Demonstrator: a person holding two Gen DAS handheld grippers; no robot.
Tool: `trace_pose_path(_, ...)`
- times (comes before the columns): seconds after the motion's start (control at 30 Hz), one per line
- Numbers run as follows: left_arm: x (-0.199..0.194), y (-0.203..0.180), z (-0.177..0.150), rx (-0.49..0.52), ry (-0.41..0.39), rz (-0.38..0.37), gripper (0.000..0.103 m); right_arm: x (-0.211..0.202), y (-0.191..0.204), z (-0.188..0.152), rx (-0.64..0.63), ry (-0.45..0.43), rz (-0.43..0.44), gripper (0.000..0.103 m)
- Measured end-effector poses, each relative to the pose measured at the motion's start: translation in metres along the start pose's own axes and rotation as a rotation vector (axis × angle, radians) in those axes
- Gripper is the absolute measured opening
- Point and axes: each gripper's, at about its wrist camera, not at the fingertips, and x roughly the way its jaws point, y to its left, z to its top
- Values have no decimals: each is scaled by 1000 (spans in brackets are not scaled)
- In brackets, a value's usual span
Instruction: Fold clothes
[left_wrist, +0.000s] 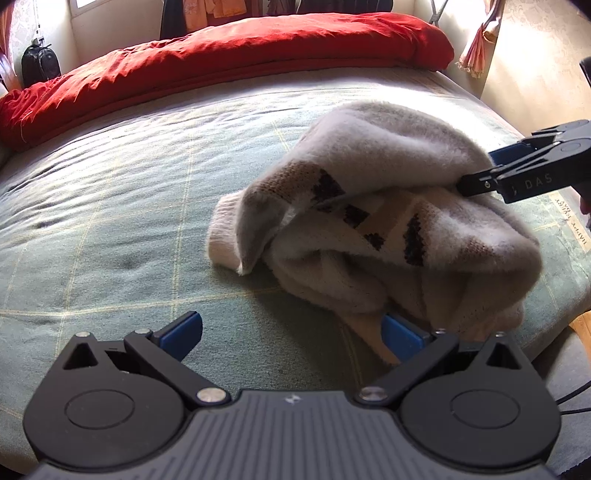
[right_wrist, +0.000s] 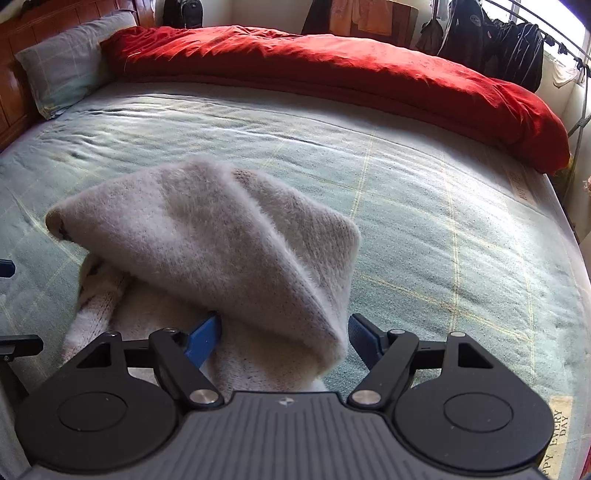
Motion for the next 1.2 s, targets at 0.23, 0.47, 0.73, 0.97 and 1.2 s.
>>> trace_pose_path(0.23,0,1,-3,-5,3,-3,102,12,14,38,-81,-35,-10,57)
trace_pose_path(0.47,3,11,-7,-37,5,-1,102,34,25,84,-129,-36,-10,54)
trace_pose_path(0.73,5,29,-12,-77,8,22,102,98,35,147,-179,29,-8,53)
trace_pose_path(0.97,14,45,-13,-118,24,47,102,155,37,180,-220,106,-49,44)
trace_pose_path(1.2,11,45,-14,-108,4,86,102,137,21,198,-173,61,-29,46)
